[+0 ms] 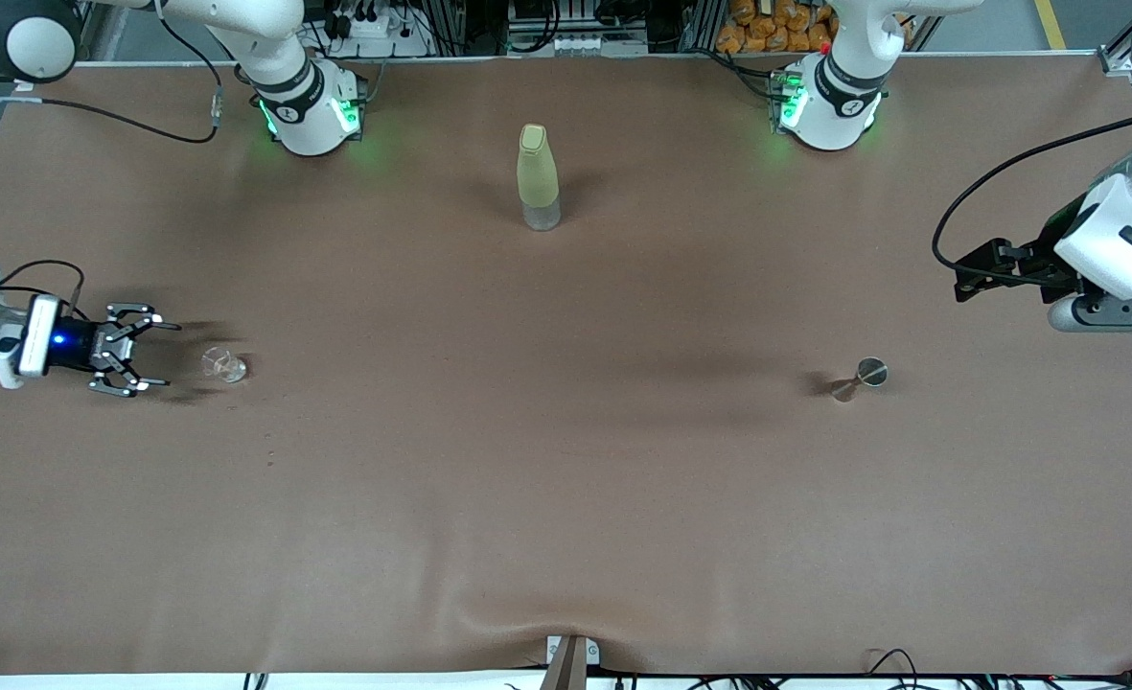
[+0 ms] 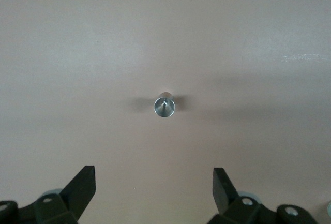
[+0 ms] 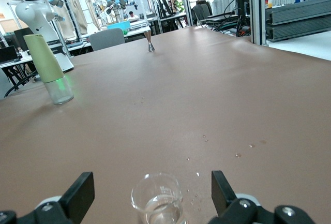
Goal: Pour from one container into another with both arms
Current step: 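Lower the right gripper around the glass beaker and close it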
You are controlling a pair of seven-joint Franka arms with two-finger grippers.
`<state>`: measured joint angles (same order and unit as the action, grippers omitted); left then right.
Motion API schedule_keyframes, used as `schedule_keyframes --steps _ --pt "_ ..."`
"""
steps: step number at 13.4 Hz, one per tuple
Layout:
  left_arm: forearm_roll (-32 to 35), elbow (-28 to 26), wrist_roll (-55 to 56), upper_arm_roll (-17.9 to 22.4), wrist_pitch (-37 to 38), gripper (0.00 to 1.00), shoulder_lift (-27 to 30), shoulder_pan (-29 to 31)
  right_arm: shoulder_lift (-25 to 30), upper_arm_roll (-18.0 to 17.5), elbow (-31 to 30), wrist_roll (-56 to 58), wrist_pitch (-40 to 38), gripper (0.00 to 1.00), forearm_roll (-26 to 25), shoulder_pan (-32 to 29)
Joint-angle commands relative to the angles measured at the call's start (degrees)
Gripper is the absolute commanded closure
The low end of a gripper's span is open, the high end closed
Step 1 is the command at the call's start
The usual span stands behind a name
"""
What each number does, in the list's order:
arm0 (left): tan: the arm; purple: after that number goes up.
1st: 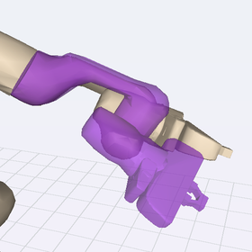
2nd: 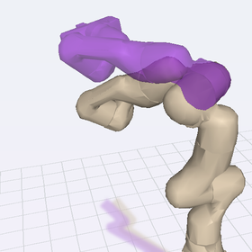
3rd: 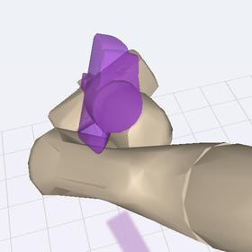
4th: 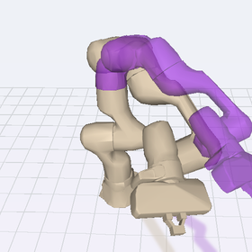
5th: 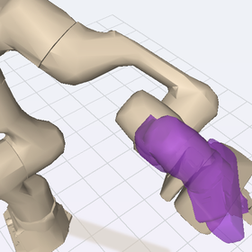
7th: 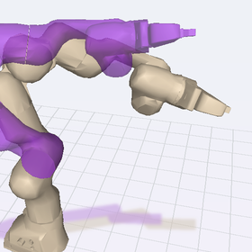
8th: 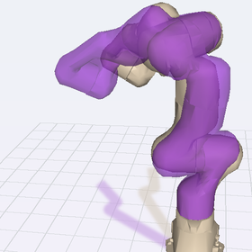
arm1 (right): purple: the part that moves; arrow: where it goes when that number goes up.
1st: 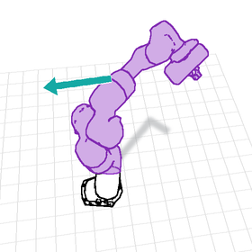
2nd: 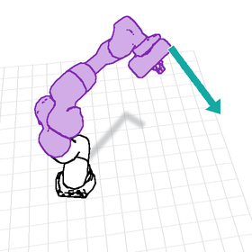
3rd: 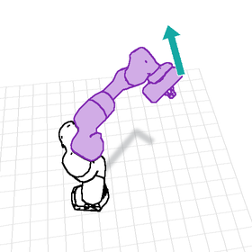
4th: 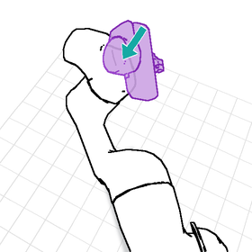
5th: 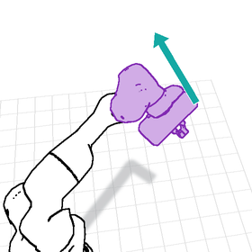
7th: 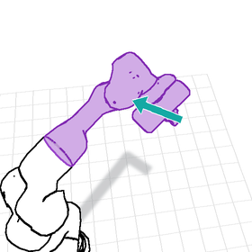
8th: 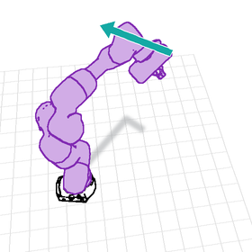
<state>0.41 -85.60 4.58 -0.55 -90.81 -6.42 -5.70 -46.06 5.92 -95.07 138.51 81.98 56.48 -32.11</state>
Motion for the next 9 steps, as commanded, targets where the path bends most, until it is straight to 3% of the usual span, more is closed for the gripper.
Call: schedule_keyframes --steps 1,9 --pt "-0.85 0.44 0.69 -0.16 0.9 0.0 0.35 0.25 -3.23 -1.26 1.82 2.8 -1.73 0.0 1.26 -1.2" --pt "-0.85 0.44 0.69 -0.16 0.9 0.0 0.35 0.25 -9.65 -1.96 4.8 6.77 -1.82 0.0 6.01 -0.15"
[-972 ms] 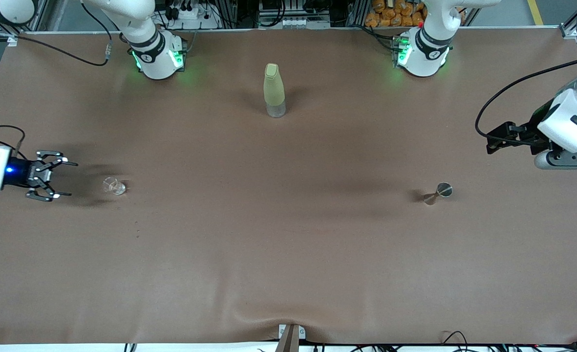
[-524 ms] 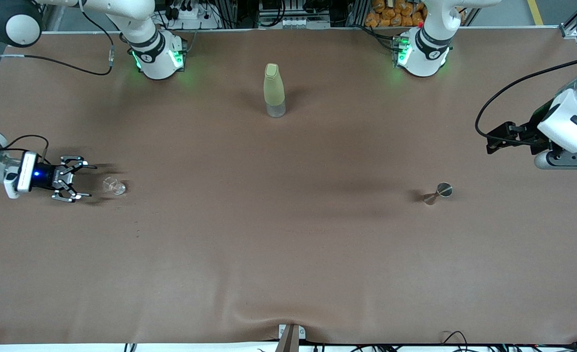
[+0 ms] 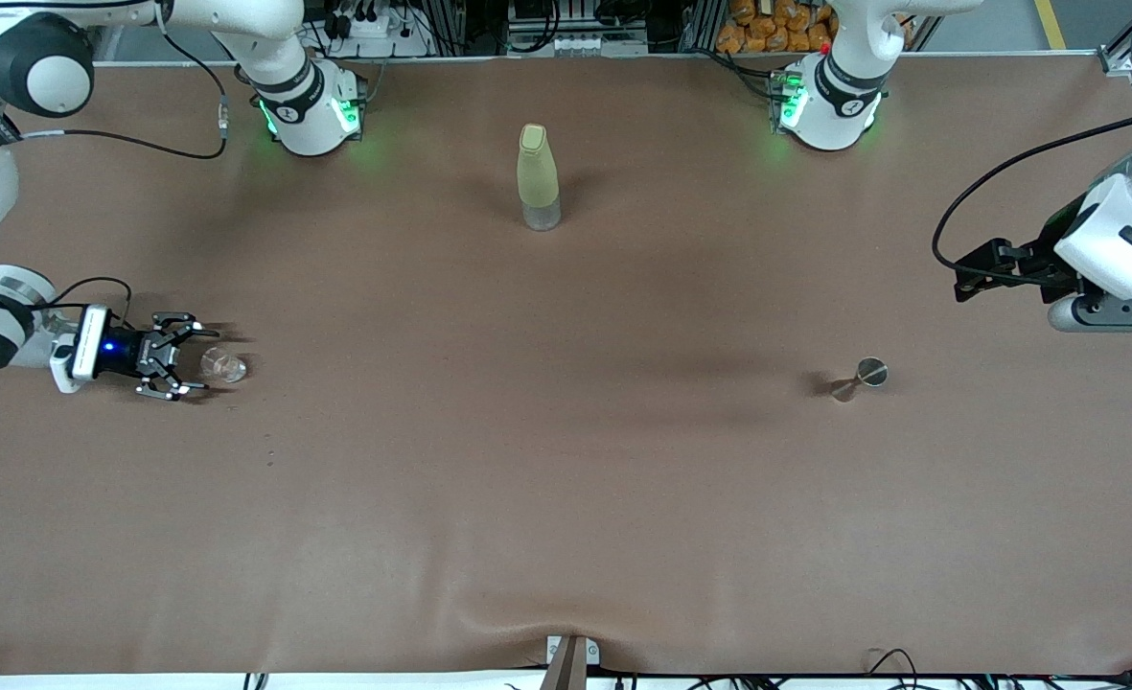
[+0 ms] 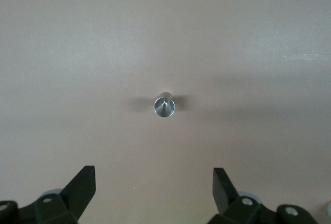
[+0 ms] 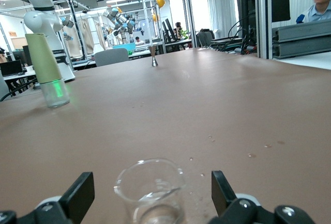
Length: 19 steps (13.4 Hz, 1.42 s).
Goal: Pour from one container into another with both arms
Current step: 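Lower the right gripper around the glass beaker and close it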
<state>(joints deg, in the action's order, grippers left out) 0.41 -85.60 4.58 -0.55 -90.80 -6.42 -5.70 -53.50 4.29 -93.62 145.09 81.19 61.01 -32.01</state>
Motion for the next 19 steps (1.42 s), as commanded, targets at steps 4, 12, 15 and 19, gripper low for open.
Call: schedule_keyframes --steps 4,12,15,19 --pt "-0.85 0.44 0.69 -0.16 0.89 0.0 0.35 0.16 -5.21 -0.69 3.36 2.73 -1.12 0.0 1.83 -0.51" --pt "-0.85 0.44 0.69 -0.16 0.89 0.0 0.35 0.16 -5.39 -0.78 3.45 3.0 -1.2 0.21 2.98 -0.77" --pt "-0.85 0.44 0.69 -0.16 0.89 0.0 0.35 0.07 -5.21 -0.78 3.45 2.74 -1.29 0.24 2.98 -0.69" --pt "-0.85 0.44 0.69 -0.24 0.98 0.0 0.35 0.07 -5.21 -0.87 3.45 2.48 -1.64 0.32 2.98 -0.69"
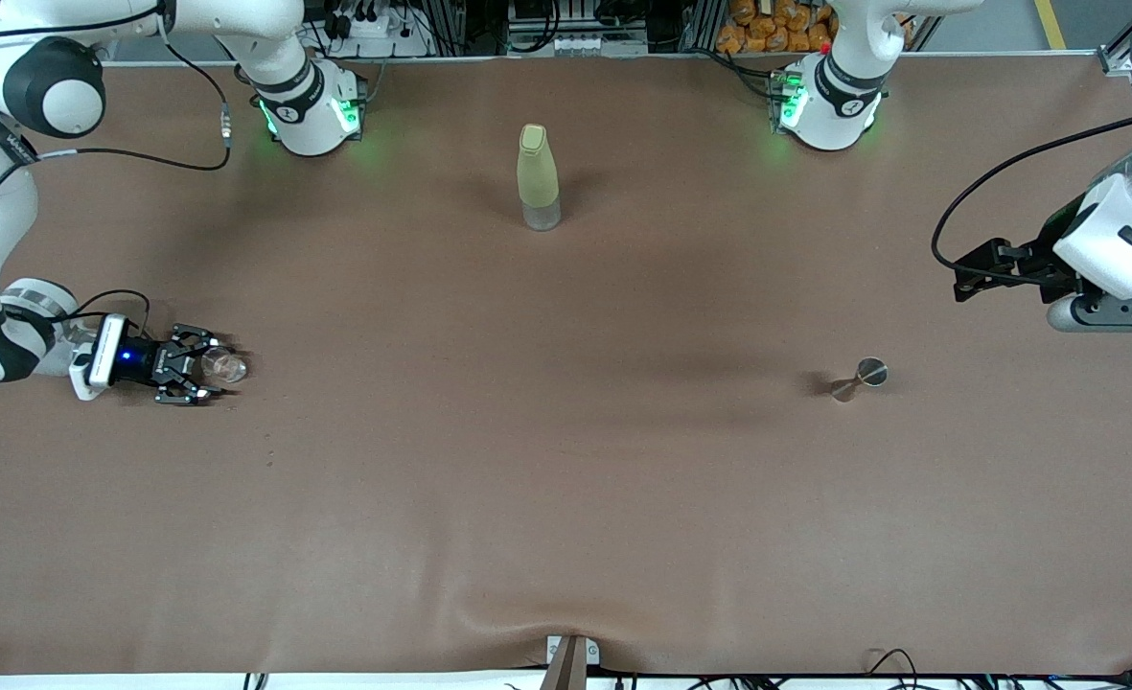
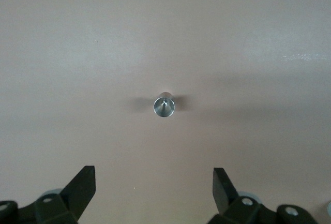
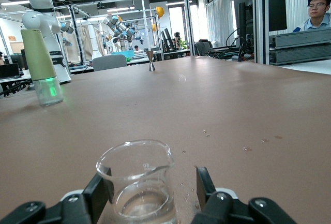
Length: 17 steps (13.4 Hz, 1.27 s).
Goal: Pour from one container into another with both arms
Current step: 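Lift the beaker with the right gripper while the left gripper reaches the jigger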
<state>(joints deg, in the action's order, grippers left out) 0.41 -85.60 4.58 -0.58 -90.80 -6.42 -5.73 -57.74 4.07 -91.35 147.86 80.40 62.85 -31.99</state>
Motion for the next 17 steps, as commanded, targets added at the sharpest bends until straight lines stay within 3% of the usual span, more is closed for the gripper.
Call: schedule_keyframes --steps 1,3,6,8,11,13,17 --pt "-0.85 0.44 0.69 -0.12 0.97 0.0 0.35 0.11 -0.97 -0.64 1.17 -0.29 -0.86 0.34 1.13 -0.79" --pt "-0.85 0.44 0.6 -0.12 0.97 0.0 0.35 0.2 -0.88 -0.64 1.17 -0.38 -0.94 0.4 1.22 -0.71" --pt "-0.85 0.44 -0.36 -0.12 0.97 0.0 0.26 0.29 -0.88 -0.64 1.17 -0.38 -0.94 0.6 1.31 -0.71" --pt "-1.29 0.44 -0.8 -0.38 0.89 0.0 0.53 0.29 -0.88 -0.64 1.17 -0.55 -1.99 0.61 1.39 -0.62" --pt "-10.05 0.44 -2.29 0.23 0.89 0.0 0.7 1.07 -0.18 -1.43 1.26 -0.9 -2.96 0.64 1.83 -0.09" --pt "-10.96 0.44 -9.64 0.23 0.01 0.0 0.18 1.78 0.7 -2.92 1.35 -3.0 -2.97 0.72 1.83 -0.09" --pt "-14.55 0.09 -20.38 0.32 -1.05 0.0 -1.31 3.79 1.49 -6.96 3.02 -5.65 -2.88 0.79 4.2 0.26"
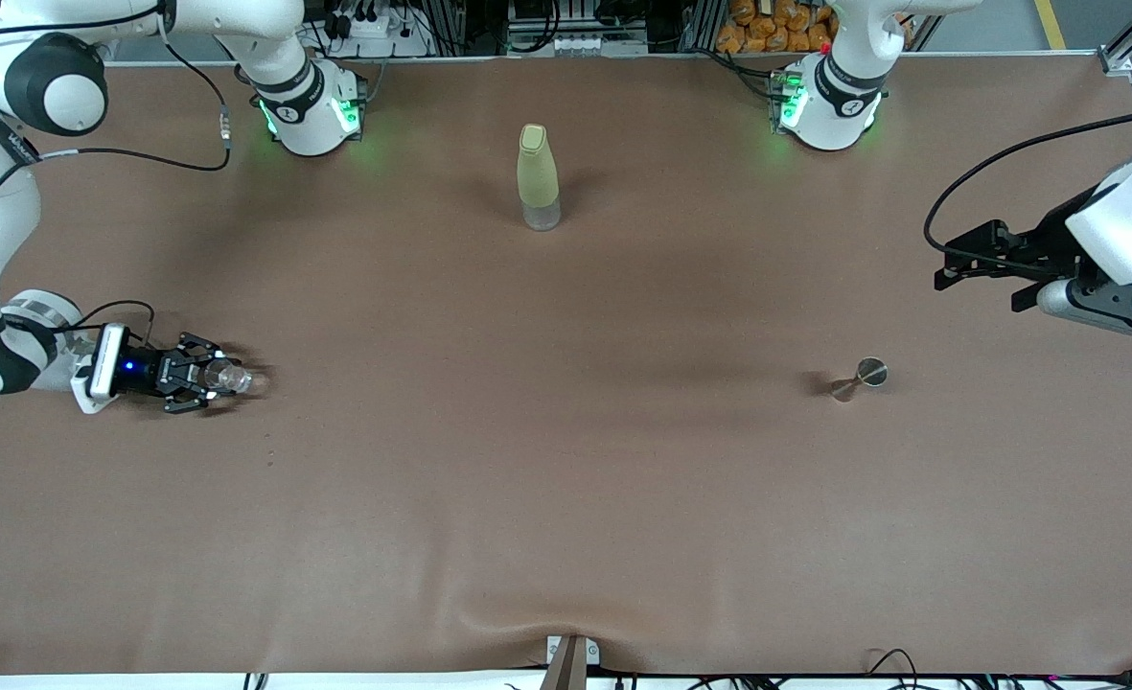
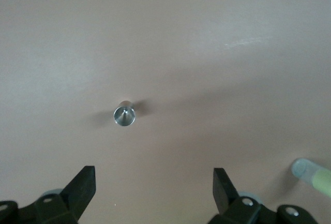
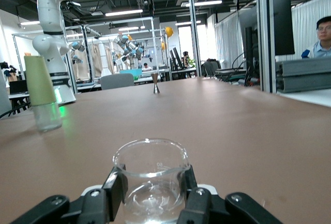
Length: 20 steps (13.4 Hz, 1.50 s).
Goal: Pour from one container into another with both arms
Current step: 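Lift the beaker with the right gripper while the left gripper reaches the jigger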
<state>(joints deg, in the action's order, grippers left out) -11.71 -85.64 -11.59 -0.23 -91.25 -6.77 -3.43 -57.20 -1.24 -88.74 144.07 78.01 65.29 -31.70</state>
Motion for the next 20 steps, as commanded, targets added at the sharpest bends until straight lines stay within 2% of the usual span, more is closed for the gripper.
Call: schedule_keyframes --steps 1,6,11,14,17,20 --pt "-4.36 0.03 -8.23 -0.03 -0.6 0.0 -1.84 2.45 1.56 -2.7 0.41 -1.95 -0.23 0.79 2.55 0.06" --pt "-13.32 0.03 -39.05 -0.03 -0.6 0.0 -9.3 11.85 6.92 -2.71 2.16 -11.86 1.35 0.75 3.18 2.87" --pt "-21.41 -0.32 -64.3 -0.12 -0.6 0.0 -17.83 19.33 8.5 -3.06 5.42 -20.21 1.88 0.76 5.02 7.26" --pt "-25.28 -3.47 -74.59 -0.03 -1.21 0.0 -20.65 21.09 11.75 -3.06 5.42 -27.15 3.63 0.76 6.08 9.64" --pt "-26.35 -7.68 -84.87 -0.12 -3.66 0.0 -21.62 21.62 17.98 -2.98 4.99 -30.68 6.18 0.76 6.95 13.24" --pt "-28.98 -10.51 -98.14 -0.03 -6.13 0.0 -24.78 22.94 19.05 -2.98 4.37 -31.31 6.28 0.75 9.93 15.96"
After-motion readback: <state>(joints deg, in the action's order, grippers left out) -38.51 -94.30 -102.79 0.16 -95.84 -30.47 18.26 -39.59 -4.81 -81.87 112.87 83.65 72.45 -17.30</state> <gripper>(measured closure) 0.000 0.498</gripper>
